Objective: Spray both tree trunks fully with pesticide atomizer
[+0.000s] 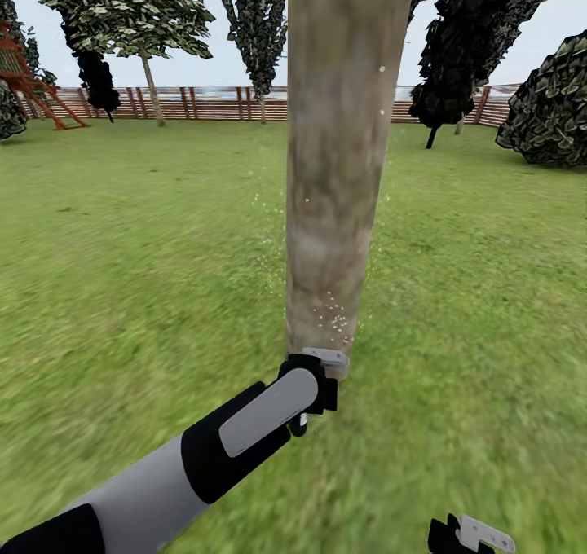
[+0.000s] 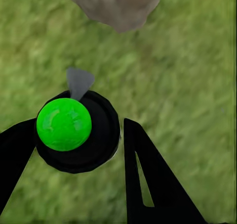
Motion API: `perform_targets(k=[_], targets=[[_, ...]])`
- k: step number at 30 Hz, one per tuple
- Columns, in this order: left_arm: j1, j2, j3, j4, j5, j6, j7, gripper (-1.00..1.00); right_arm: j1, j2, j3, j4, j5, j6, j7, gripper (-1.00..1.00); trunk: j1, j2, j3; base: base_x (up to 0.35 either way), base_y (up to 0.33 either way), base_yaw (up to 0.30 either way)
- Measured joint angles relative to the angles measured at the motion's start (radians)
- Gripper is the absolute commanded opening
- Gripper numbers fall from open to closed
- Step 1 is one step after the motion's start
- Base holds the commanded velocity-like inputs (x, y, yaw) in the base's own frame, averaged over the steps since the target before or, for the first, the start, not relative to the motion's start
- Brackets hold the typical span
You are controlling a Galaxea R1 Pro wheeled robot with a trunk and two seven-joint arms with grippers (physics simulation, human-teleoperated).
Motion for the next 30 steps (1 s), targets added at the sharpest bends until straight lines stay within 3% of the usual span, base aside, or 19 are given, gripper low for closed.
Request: perform_targets(k=[2,5,7,10,16,20,24,26,30], targets=[[-0.051,0.0,-0.001,0.0,0.053,0.001,0.005,-1.0,0.0,0.0,0.0,0.0,0.0,0.0,0.0,-1.0,0.0,0.0,0.0,0.0,0.0,0.0],[-0.135,0.0,-0.001,0.006,0.086,0.002,0.008,-1.0,0.0,0.0,0.001,0.0,0.0,0.001,0.0,-1.0,0.0,0.0,0.0,0.0,0.0,0.0],[-0.237,0.001,-0.001,0.028,0.158,0.002,0.01,-1.0,0.0,0.0,0.002,0.0,0.0,0.001,0.0,-1.0,0.0,0.0,0.0,0.0,0.0,0.0],[-0.322,0.001,-0.001,0.058,0.217,0.002,0.011,-1.0,0.0,0.0,0.003,0.001,0.0,0.001,0.0,-1.0,0.0,0.0,0.0,0.0,0.0,0.0],[-0.581,0.002,-0.001,0.151,0.432,0.002,0.011,-1.0,0.0,0.0,0.003,0.002,0.0,0.003,0.0,-1.0,0.0,0.0,0.0,0.0,0.0,0.0],[-0.676,0.003,-0.003,0.197,0.492,0.002,0.011,-1.0,0.0,0.0,0.003,0.003,0.0,0.004,0.0,-1.0,0.0,0.0,0.0,0.0,0.0,0.0],[-0.786,0.002,-0.003,0.247,0.583,0.002,0.011,-1.0,0.0,0.0,0.003,0.003,0.0,0.004,0.0,-1.0,0.0,0.0,0.0,0.0,0.0,0.0],[-0.834,0.003,-0.003,0.267,0.605,0.002,0.011,-1.0,0.0,0.0,0.003,0.003,0.0,0.004,0.0,-1.0,0.0,0.0,0.0,0.0,0.0,0.0],[-0.886,0.002,-0.002,0.305,0.613,0.002,0.011,-1.0,0.0,0.0,0.003,0.003,0.0,0.004,0.0,-1.0,0.0,0.0,0.0,0.0,0.0,0.0]])
